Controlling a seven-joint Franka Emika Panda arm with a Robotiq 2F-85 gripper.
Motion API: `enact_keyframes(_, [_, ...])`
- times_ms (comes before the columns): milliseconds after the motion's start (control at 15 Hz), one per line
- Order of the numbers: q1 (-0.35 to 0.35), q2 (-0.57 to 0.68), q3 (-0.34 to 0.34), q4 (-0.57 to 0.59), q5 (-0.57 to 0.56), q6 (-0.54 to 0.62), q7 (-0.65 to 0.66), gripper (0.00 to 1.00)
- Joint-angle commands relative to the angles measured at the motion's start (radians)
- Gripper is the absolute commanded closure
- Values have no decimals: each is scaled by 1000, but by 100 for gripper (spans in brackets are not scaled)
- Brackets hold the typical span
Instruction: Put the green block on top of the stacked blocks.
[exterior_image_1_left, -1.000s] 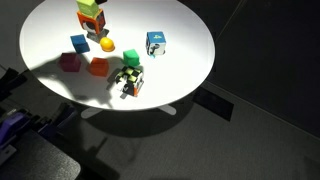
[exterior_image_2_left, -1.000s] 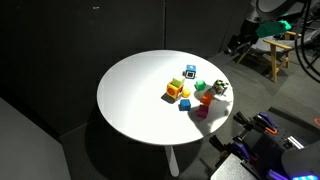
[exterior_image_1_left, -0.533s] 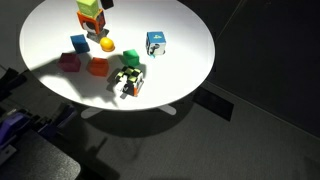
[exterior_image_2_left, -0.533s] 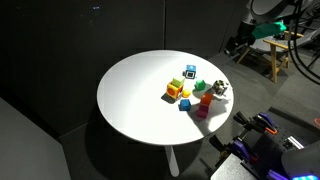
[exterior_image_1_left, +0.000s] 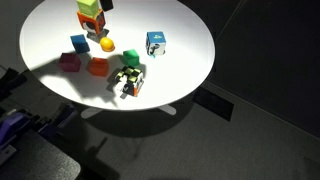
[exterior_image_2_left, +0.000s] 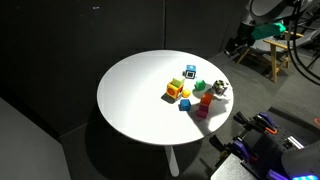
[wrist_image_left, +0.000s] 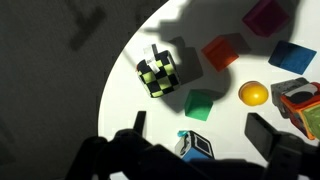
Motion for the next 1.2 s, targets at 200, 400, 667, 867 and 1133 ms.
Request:
enact_keyframes(200, [5,112,3,43,-10,40,-8,0])
enact_keyframes(400, [13,183,6,71,-3,93,-7,0])
enact_keyframes(667, [24,294,13,125,19,155,14,0])
enact_keyframes(867, [28,377,19,180,48,170,20,0])
enact_keyframes(1133, [29,475,31,256,113,173,33,0])
